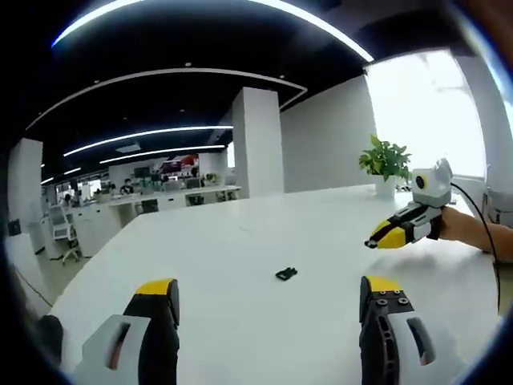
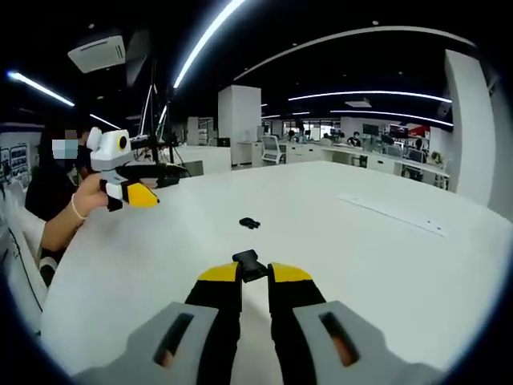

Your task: Snap the two parts of the plastic buckle together until the buckle closes and remains connected.

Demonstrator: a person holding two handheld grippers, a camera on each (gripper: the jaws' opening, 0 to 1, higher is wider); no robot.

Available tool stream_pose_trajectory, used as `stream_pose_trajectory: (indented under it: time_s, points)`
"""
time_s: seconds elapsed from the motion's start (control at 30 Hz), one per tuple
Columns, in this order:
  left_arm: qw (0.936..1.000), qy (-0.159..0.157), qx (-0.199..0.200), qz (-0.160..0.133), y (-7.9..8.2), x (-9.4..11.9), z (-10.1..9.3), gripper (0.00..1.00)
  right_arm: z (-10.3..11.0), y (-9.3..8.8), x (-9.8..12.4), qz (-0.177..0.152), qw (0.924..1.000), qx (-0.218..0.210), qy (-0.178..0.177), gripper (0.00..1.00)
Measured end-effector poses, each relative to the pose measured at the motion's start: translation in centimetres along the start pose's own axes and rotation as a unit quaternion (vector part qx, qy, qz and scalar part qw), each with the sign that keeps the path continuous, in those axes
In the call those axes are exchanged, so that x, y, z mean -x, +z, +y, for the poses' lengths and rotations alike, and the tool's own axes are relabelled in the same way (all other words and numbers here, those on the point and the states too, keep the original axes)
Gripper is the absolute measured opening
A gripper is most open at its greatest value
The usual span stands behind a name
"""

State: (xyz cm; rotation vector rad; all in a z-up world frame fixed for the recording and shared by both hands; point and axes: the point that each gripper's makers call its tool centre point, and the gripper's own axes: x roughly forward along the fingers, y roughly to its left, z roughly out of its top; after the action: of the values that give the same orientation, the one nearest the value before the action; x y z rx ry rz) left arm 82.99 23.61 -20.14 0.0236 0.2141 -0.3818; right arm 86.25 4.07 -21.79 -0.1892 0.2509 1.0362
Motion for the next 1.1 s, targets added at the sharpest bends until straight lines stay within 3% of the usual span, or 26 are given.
stream_pose_trajectory:
  time_s: [0.27,0.53,0.73,0.93,1.1]
  points:
    - [0.9996,-0.008,-0.011,0.023,-1.1,-1.8,0.0,0.99,-0.3,-0.2,0.1,-0.002,1.0,-0.005,-0.008,0.12]
    - [0.9994,-0.01,-0.014,0.028,-0.5,-2.4,0.1,0.99,0.0,-0.2,0.1,-0.005,0.9999,-0.012,-0.002,0.12]
    - [0.9997,-0.013,0.016,0.016,0.1,-3.4,0.9,0.99,0.3,-0.3,0.3,-0.008,0.9999,-0.014,0.002,0.12]
    - [0.9997,0.006,-0.006,0.023,0.1,-5.0,1.7,0.99,0.2,-0.5,0.4,-0.012,0.9996,-0.024,-0.007,0.12]
    - [0.9994,-0.003,-0.005,0.033,-0.2,-6.1,1.8,0.99,0.0,-0.5,0.4,-0.011,0.9996,-0.022,-0.013,0.12]
